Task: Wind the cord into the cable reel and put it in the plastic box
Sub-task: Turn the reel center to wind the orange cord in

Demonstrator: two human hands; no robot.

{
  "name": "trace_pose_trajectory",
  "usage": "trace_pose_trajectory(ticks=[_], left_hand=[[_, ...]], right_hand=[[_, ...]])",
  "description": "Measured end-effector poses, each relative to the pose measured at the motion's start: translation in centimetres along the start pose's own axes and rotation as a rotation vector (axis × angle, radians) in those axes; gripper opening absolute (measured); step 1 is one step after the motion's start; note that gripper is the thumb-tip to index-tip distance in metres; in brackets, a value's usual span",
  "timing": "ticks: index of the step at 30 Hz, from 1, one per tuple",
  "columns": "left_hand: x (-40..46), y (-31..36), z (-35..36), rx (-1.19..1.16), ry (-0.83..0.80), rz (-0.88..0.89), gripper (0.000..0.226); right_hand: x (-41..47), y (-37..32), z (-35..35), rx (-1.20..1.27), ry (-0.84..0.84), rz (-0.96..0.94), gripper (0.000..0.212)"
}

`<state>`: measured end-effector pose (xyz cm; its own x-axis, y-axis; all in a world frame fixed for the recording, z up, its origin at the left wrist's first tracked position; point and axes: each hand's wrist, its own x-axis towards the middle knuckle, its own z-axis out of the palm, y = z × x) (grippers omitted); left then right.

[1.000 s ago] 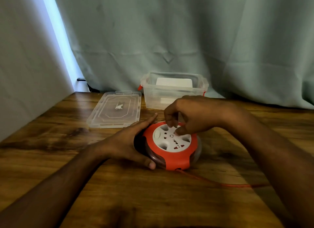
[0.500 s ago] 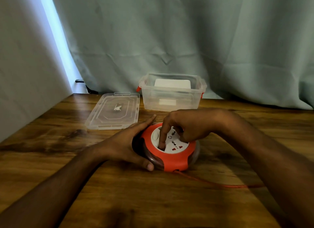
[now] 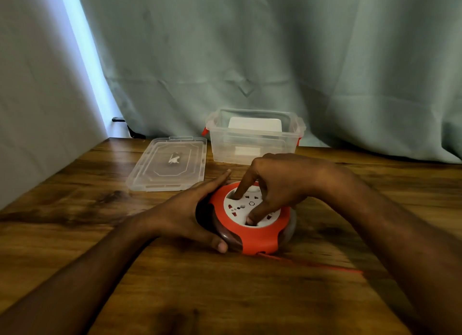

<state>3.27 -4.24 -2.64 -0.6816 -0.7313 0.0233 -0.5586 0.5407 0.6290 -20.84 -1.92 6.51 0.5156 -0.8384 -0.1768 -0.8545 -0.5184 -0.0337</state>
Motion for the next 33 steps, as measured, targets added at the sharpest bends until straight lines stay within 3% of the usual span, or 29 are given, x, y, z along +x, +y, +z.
trace_pose_trajectory(ticks=[8, 12, 14, 17, 21, 33], left_hand=[[-0.1, 0.2, -0.1, 0.003, -0.015, -0.015, 0.131], [-0.1, 0.2, -0.1, 0.003, -0.012, -0.005, 0.134], [-0.1, 0.2, -0.1, 0.006, -0.009, -0.005, 0.136], [-0.1, 0.0, -0.1, -0.003, -0.007, -0.007, 0.138], [0.0, -0.2, -0.1, 0.001, -0.005, 0.007, 0.141], [0.0, -0.1, 0.0, -0.014, -0.003, 0.014, 0.137]], right_hand=[[1.0, 0.2, 0.9, -0.012, 0.026, 0.021, 0.070], [-0.1, 0.5, -0.4, 0.020, 0.099, -0.050, 0.043], [-0.7, 0.8, -1.0, 0.134, 0.022, -0.128, 0.031], [-1.1, 0.7, -1.1, 0.237, -0.114, -0.155, 0.042], [-0.8, 0.4, -0.7, 0.249, -0.175, -0.166, 0.054], [-0.3, -0.3, -0.2, 0.132, -0.130, -0.087, 0.059]])
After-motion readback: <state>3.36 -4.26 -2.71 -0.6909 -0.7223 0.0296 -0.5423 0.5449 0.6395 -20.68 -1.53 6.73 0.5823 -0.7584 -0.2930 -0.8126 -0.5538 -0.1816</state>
